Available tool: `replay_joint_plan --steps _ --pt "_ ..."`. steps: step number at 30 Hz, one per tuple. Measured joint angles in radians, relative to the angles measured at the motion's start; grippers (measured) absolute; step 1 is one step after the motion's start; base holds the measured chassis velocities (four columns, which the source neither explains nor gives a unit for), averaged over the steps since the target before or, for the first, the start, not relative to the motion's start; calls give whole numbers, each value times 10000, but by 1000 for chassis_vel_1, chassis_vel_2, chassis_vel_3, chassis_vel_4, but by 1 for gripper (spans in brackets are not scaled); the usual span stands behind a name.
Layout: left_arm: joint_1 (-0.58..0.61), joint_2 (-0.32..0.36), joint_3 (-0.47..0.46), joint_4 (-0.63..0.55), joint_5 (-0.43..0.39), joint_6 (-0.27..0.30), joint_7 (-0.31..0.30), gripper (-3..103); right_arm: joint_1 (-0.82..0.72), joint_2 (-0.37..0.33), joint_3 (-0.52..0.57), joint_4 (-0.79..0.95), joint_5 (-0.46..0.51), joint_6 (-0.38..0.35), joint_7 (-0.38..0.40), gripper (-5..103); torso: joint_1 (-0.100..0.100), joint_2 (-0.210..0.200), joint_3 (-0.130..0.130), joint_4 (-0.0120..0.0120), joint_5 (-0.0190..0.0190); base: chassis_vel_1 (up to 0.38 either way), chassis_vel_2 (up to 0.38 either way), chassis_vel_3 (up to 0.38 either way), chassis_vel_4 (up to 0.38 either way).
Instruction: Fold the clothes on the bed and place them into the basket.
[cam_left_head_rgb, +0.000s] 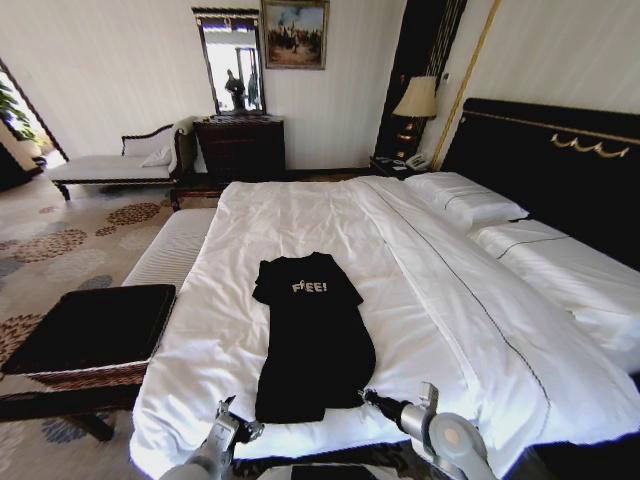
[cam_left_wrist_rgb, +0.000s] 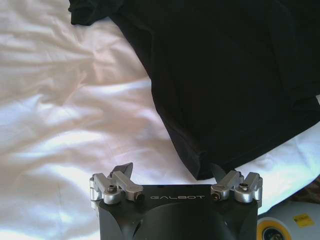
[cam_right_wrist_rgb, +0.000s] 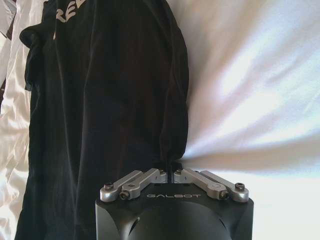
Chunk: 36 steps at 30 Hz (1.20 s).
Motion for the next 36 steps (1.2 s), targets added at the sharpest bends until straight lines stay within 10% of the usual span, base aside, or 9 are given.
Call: replay_joint_plan --steps 8,27,36 --pt "-455 -492 373 856 174 -412 523 84 85 168 54 24 25 2 -13 2 0 0 0 0 -1 0 0 0 0" --pt "-402 -758 378 1111 952 -1025 662 7 123 275 23 98 -19 6 -37 2 0 1 1 1 -2 0 0 0 0" --pt "-342 -1108 -52 881 1184 -1172 701 1 166 -24 -140 521 110 39 239 2 0 1 1 -3 -2 0 0 0 0"
